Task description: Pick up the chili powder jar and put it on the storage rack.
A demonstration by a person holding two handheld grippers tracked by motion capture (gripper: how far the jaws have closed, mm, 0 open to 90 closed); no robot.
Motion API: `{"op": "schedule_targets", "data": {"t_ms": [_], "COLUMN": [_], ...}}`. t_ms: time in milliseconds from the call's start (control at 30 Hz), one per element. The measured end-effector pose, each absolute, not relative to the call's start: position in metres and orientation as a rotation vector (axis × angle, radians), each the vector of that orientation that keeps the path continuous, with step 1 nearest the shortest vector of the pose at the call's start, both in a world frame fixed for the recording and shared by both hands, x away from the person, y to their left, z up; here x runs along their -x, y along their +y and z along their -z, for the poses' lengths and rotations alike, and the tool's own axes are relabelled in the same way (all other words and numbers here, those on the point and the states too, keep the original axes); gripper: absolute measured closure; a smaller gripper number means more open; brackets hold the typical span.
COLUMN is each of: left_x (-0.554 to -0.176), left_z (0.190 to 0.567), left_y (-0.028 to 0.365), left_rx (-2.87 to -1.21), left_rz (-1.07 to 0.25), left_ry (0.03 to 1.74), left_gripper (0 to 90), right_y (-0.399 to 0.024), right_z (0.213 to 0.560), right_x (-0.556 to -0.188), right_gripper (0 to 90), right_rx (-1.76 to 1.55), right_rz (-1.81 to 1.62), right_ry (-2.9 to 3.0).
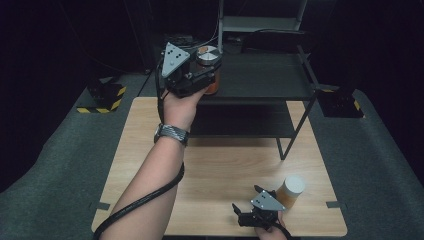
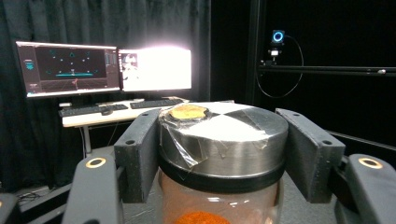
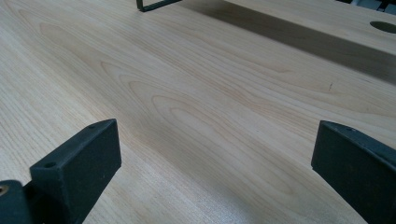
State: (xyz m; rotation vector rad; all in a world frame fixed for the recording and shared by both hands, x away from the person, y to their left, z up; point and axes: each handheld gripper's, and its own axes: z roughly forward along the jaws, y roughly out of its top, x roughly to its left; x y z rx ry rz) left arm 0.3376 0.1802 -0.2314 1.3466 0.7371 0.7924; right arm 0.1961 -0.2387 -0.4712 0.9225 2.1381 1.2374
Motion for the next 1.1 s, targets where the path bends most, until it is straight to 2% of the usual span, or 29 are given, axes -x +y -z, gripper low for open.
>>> {"op": "schedule_targets", "data": {"t_ms": [1033,1100], "left_x": [-0.3432,-0.3409], "left_z": [0.2328,0.2312], "left_y": [0.1762,0.174], "left_rx": [-1.344,-1.332], "left_rz": [-0.776,-0.778], "left_ry": [0.765,0.795], "left_gripper": [34.1,26.4], "right_y": [-0.2407,-0.241], "right_z": [0.4719,0.4717], "right_x": [-0.1955,-0.1958], "right_gripper": [0.9,0.9], "right_rx": [-0.93,-0.934], "right_rz": [-1.252,-1.253], "right_ry": [2.134,2.134]}}
